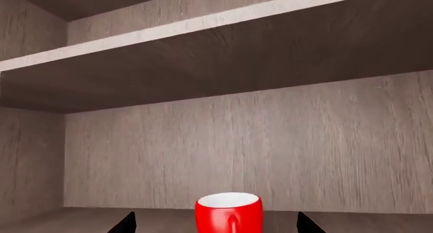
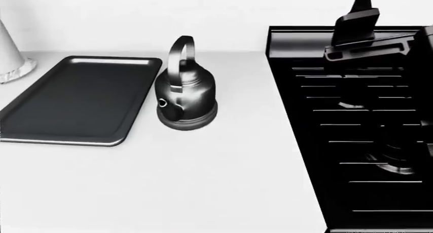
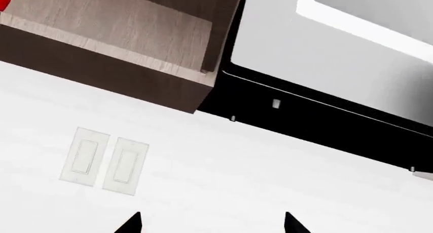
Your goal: Pick the kettle from the counter and place it on the tray. Then pick the mug from the cabinet and place it on the tray. Then close the cabinet doors.
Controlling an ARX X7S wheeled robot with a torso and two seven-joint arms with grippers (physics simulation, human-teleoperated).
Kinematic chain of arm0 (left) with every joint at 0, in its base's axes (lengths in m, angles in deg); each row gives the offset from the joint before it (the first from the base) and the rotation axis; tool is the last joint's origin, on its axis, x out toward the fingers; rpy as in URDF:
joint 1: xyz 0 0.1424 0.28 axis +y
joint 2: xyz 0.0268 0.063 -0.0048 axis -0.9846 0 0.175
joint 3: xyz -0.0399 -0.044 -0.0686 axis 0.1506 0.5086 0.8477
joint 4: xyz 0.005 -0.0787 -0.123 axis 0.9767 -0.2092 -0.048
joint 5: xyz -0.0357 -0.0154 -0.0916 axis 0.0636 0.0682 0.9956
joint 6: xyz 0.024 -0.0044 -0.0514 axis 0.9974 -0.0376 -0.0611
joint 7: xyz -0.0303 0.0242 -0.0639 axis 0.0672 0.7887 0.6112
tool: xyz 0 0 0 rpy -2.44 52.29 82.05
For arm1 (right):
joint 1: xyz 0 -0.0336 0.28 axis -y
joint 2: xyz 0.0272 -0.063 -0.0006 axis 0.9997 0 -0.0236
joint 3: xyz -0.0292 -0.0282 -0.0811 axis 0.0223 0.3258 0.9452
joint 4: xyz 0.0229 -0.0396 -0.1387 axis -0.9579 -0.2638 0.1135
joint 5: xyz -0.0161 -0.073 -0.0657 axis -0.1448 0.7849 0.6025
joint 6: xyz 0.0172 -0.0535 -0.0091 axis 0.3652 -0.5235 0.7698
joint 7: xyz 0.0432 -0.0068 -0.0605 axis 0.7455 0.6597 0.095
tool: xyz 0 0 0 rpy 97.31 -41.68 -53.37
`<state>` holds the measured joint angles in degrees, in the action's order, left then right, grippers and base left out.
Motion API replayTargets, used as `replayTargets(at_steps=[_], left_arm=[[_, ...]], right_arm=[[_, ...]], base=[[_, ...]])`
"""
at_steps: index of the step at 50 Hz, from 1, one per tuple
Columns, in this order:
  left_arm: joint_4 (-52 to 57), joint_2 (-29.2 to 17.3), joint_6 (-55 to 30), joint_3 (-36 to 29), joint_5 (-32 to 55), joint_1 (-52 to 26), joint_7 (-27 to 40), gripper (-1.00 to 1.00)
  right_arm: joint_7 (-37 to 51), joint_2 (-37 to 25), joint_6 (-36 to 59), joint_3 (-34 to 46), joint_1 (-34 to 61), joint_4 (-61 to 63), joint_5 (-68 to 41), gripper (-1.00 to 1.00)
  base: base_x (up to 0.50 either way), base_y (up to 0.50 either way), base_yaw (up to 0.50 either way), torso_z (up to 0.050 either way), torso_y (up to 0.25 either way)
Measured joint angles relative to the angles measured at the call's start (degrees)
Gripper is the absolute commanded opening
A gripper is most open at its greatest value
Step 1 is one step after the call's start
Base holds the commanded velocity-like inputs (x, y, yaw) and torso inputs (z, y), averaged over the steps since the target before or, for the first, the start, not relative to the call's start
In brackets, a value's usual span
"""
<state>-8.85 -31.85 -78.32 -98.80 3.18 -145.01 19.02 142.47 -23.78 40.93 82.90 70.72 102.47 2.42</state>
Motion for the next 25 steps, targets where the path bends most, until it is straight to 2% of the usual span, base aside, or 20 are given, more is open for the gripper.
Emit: replayTargets(at_steps=[10, 19, 25], left_arm=[[-0.2, 0.3, 0.1, 8.0, -9.0, 0.0, -1.5, 1.0], [-1.7, 0.6, 1.1, 11.8, -13.3, 0.0, -2.3, 1.0], [-2.5, 0.5, 0.9, 12.3, -14.5, 0.9, -2.0, 1.0]], right_arm=[[0.0, 0.2, -0.3, 0.6, -0.1, 0.1, 0.4, 1.0], [-0.6, 0.3, -1.0, 0.9, -1.0, 0.2, 1.7, 1.0], [-1.1, 0.4, -1.6, 1.2, -1.9, 0.4, 2.8, 1.0]], base=[[0.5, 0.0, 0.0, 0.0, 0.001], [0.5, 0.0, 0.0, 0.0, 0.001], [0.01, 0.0, 0.0, 0.0, 0.002]])
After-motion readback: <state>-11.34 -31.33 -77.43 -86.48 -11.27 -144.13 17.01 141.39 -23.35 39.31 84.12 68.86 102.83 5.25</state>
